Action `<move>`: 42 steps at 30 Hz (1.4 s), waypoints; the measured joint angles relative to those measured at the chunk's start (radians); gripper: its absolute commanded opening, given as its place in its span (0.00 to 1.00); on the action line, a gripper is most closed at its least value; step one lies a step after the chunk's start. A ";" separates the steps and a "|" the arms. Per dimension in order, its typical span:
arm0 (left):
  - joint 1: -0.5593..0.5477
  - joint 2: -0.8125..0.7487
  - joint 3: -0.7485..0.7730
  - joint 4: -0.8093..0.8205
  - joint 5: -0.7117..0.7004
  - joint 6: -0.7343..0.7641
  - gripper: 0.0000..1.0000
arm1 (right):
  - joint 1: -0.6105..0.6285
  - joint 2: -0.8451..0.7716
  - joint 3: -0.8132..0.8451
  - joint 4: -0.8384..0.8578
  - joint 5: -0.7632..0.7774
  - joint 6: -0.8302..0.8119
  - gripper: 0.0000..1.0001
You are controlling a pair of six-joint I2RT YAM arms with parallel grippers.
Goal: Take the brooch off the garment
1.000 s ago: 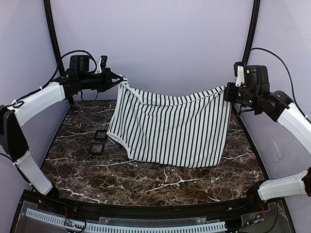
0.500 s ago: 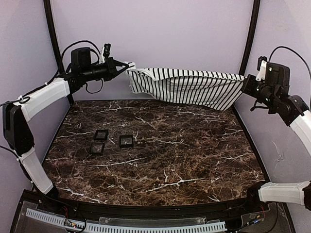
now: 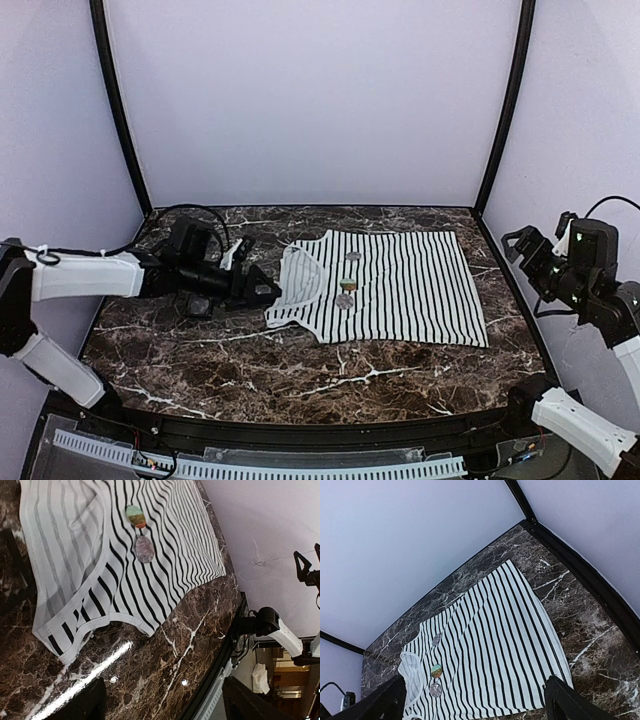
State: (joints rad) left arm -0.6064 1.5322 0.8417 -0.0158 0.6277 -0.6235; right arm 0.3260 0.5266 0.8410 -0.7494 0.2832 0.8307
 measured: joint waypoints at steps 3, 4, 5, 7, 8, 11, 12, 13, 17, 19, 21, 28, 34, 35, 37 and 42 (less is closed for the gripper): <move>-0.004 -0.190 -0.020 -0.049 -0.049 0.018 0.95 | 0.000 0.006 0.011 0.008 -0.013 0.005 0.94; -0.004 -0.259 -0.016 -0.064 -0.072 0.027 0.96 | 0.000 0.017 0.013 0.014 -0.022 -0.001 0.92; -0.003 -0.324 -0.010 -0.084 -0.096 0.039 0.98 | 0.000 0.037 0.014 0.025 -0.034 -0.010 0.90; -0.002 -0.414 0.009 -0.121 -0.142 0.056 0.99 | 0.000 0.089 0.015 0.049 -0.072 -0.034 0.87; 0.000 -0.447 0.021 -0.142 -0.168 0.063 0.99 | 0.000 0.132 0.015 0.071 -0.105 -0.047 0.84; 0.020 -0.487 0.056 -0.219 -0.225 0.085 0.99 | 0.014 0.245 0.015 0.124 -0.188 -0.106 0.81; 0.034 -0.483 0.068 -0.246 -0.236 0.093 0.99 | 0.032 0.284 0.015 0.146 -0.207 -0.126 0.80; 0.053 -0.473 0.079 -0.275 -0.243 0.101 0.99 | 0.061 0.324 0.015 0.165 -0.222 -0.145 0.78; 0.135 -0.398 0.161 -0.391 -0.259 0.152 0.99 | 0.187 0.441 0.001 0.241 -0.273 -0.209 0.69; 0.166 -0.361 0.218 -0.439 -0.286 0.196 0.99 | 0.234 0.476 -0.019 0.286 -0.296 -0.229 0.65; 0.184 -0.345 0.257 -0.464 -0.314 0.235 0.99 | 0.291 0.520 -0.044 0.335 -0.310 -0.237 0.62; 0.292 -0.342 0.269 -0.445 -0.405 0.344 0.99 | 0.507 0.749 -0.066 0.455 -0.278 -0.257 0.60; 0.371 -0.328 0.203 -0.411 -0.470 0.408 0.99 | 0.636 0.974 -0.003 0.474 -0.248 -0.312 0.56; 0.377 -0.319 0.200 -0.411 -0.476 0.412 0.99 | 0.646 1.004 0.013 0.476 -0.242 -0.322 0.56; 0.383 -0.299 0.196 -0.410 -0.483 0.418 0.99 | 0.659 1.050 0.038 0.484 -0.235 -0.339 0.55; 0.384 -0.292 0.189 -0.410 -0.488 0.423 0.99 | 0.668 1.132 0.112 0.488 -0.220 -0.393 0.50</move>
State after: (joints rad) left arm -0.2222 1.2404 1.0309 -0.4263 0.1394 -0.2005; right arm 0.9943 1.6588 0.9531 -0.2619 0.0635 0.4377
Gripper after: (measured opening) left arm 0.987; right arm 0.531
